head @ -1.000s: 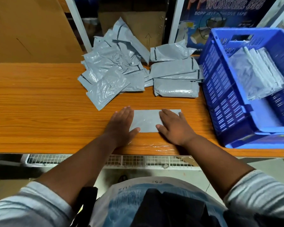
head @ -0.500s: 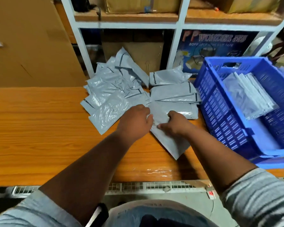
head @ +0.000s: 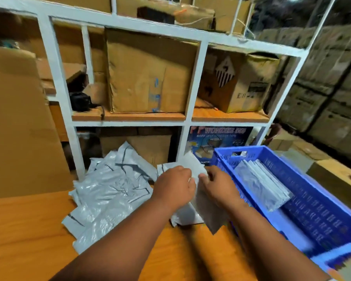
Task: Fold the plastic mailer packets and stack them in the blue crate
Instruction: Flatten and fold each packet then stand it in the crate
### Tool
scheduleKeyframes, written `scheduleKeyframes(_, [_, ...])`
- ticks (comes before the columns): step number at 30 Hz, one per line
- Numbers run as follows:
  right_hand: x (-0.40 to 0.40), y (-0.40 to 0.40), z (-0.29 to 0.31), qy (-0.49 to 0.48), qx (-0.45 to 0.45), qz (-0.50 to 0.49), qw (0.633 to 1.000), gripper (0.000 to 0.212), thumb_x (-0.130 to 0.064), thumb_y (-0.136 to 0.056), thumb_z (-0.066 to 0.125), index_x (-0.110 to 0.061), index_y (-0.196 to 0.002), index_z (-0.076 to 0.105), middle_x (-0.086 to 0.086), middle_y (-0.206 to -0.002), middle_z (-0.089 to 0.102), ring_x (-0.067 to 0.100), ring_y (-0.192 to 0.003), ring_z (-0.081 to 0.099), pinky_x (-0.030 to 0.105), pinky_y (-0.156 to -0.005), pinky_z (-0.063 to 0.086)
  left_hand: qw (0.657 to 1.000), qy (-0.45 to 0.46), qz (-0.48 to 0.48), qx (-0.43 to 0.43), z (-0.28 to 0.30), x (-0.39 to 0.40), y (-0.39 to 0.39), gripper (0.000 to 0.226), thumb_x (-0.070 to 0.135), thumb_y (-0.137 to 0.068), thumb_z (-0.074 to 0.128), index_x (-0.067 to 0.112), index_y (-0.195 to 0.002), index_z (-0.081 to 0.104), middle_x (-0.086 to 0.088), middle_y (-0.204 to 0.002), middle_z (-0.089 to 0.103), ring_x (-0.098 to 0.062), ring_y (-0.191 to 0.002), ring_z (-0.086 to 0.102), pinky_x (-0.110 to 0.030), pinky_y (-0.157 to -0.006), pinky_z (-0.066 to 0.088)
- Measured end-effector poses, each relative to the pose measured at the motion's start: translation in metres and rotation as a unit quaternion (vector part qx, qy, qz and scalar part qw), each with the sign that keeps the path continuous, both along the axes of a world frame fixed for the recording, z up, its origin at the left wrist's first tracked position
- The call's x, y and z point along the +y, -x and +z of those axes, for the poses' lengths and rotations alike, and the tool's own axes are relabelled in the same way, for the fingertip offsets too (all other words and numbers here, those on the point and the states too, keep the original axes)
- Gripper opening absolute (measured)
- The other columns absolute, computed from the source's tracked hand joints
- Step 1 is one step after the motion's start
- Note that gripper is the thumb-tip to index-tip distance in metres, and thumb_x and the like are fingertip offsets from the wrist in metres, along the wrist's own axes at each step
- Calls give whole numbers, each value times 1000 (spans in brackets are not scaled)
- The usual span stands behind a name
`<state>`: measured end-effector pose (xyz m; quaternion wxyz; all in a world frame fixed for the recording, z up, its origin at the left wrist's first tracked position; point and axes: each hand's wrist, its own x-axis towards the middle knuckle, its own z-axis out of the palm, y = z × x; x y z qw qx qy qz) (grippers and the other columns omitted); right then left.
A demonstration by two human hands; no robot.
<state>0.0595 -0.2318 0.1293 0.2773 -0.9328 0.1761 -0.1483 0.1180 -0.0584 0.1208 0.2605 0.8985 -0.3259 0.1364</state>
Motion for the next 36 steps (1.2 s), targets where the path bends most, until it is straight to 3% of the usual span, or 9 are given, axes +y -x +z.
scheduleKeyframes(4, [-32, 6, 20, 15, -9, -67, 998, 30, -45, -101, 65, -19, -88, 56, -4, -80, 62, 27, -84, 61, 39, -70, 43, 999, 31, -41, 5, 10, -28, 0, 30, 45, -103, 50, 27, -106, 72, 4, -102, 68, -21, -93, 64, -38, -76, 57])
scheduleKeyframes(7, [-67, 10, 34, 41, 12, -86, 995, 34, -48, -98, 68, -21, -83, 55, -6, -77, 60, 25, -81, 58, 37, -68, 37, 997, 42, -66, 11, 8, -57, 4, 22, 42, -103, 53, 28, -104, 70, 4, -103, 70, -23, -93, 65, -36, -75, 56])
scheduleKeyframes(12, [-134, 12, 48, 58, 22, -105, 993, 35, -52, -93, 71, -19, -87, 62, -1, -83, 69, 24, -83, 65, 39, -71, 54, 997, 18, -72, 12, 7, -117, 7, 23, 41, -101, 53, 24, -94, 66, 2, -94, 63, -25, -90, 61, -39, -72, 54])
scheduleKeyframes(16, [-203, 12, 48, 84, 40, -122, 988, 32, -54, -95, 67, -23, -90, 60, -2, -89, 68, 26, -88, 64, 38, -71, 49, 998, -8, -68, 11, 4, -163, 7, 26, 43, -101, 52, 22, -92, 65, 4, -90, 60, -24, -88, 59, -38, -72, 52])
scheduleKeyframes(22, [-282, 0, 8, 127, 109, -82, 983, 17, -30, -96, 60, -14, -90, 57, 13, -99, 72, 38, -96, 67, 39, -70, 44, 998, -48, -41, -2, -15, -227, -3, 29, 43, -99, 56, 18, -103, 71, -4, -102, 63, -31, -104, 55, -43, -87, 53])
scheduleKeyframes(25, [-301, -15, -19, 116, 138, -41, 983, 11, -26, -98, 57, -19, -91, 52, 14, -109, 71, 37, -102, 67, 36, -74, 41, 998, -62, -5, -1, -28, -245, -2, 36, 43, -92, 49, 18, -102, 73, -5, -104, 64, -35, -107, 54, -46, -89, 53])
scheduleKeyframes(27, [-308, -27, -36, 120, 146, -10, 982, 5, -25, -99, 58, -21, -97, 60, 16, -116, 71, 38, -108, 68, 38, -80, 45, 997, -77, 9, 0, -36, -252, 1, 43, 46, -89, 44, 17, -100, 74, -5, -107, 66, -35, -107, 55, -47, -89, 54])
scheduleKeyframes(31, [-314, -49, -64, 133, 159, 4, 978, 24, -29, -100, 58, -16, -118, 67, 14, -122, 71, 38, -112, 69, 42, -89, 53, 996, -87, 34, -1, -45, -256, 1, 37, 41, -89, 51, 16, -101, 76, -4, -117, 67, -35, -111, 57, -48, -89, 55])
scheduleKeyframes(36, [-323, -58, -85, 131, 174, -2, 976, 18, -27, -101, 56, -19, -114, 65, 11, -117, 71, 37, -108, 70, 41, -85, 51, 995, -95, 41, -5, -47, -259, 1, 38, 39, -91, 51, 15, -107, 76, -3, -118, 66, -32, -114, 55, -48, -92, 54])
